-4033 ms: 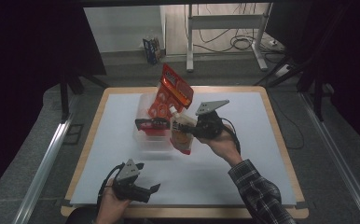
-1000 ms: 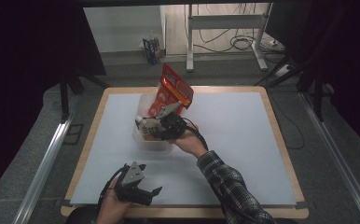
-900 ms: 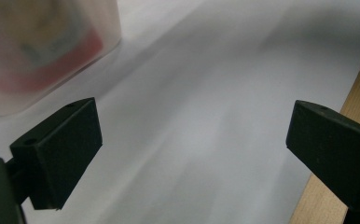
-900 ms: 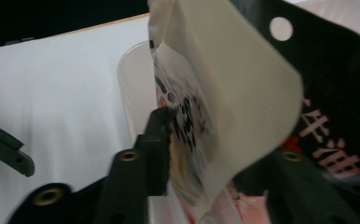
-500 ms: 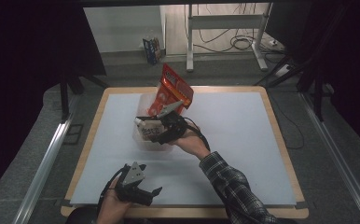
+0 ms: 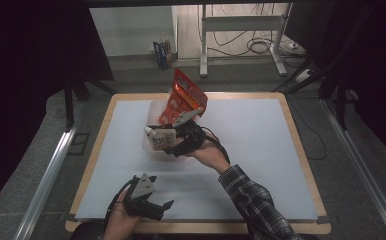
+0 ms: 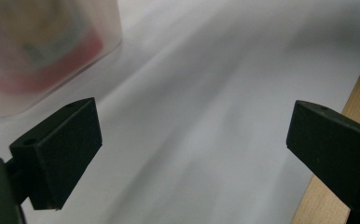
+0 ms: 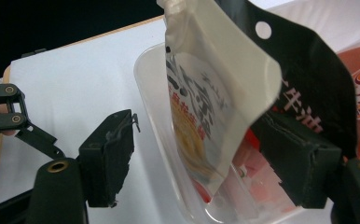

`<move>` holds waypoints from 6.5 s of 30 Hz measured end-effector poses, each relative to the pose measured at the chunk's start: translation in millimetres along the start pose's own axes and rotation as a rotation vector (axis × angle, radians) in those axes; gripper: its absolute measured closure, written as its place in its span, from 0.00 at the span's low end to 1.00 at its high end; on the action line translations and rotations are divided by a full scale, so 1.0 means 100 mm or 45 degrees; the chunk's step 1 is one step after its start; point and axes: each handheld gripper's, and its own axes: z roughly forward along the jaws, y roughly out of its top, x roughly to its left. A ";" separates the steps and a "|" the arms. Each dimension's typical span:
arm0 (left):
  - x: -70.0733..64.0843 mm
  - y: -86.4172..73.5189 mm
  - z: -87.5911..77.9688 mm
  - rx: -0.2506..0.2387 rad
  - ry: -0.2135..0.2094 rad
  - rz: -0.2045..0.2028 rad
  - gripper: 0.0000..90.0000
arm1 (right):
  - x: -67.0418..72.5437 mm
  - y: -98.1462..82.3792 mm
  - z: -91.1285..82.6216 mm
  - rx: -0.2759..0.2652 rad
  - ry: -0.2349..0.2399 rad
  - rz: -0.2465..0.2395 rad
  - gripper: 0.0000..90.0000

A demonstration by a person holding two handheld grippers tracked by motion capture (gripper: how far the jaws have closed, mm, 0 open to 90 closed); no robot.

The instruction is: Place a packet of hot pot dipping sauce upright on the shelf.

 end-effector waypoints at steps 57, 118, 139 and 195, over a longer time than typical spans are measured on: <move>-0.01 0.01 -0.02 -0.043 -0.002 0.012 0.02 | 0.19 -0.61 -0.33 -0.007 -0.176 -0.026 0.01; 0.04 -0.01 -0.06 -0.111 0.002 -0.004 0.02 | 0.29 -1.06 -0.76 -0.040 -0.213 0.050 0.00; 0.08 -0.01 -0.10 -0.160 -0.005 -0.050 0.02 | 0.36 -1.12 -0.89 -0.062 -0.271 0.041 0.00; 0.03 0.01 -0.07 -0.093 0.039 -0.005 0.01 | 0.49 -1.57 -1.27 -0.052 -0.362 0.072 0.00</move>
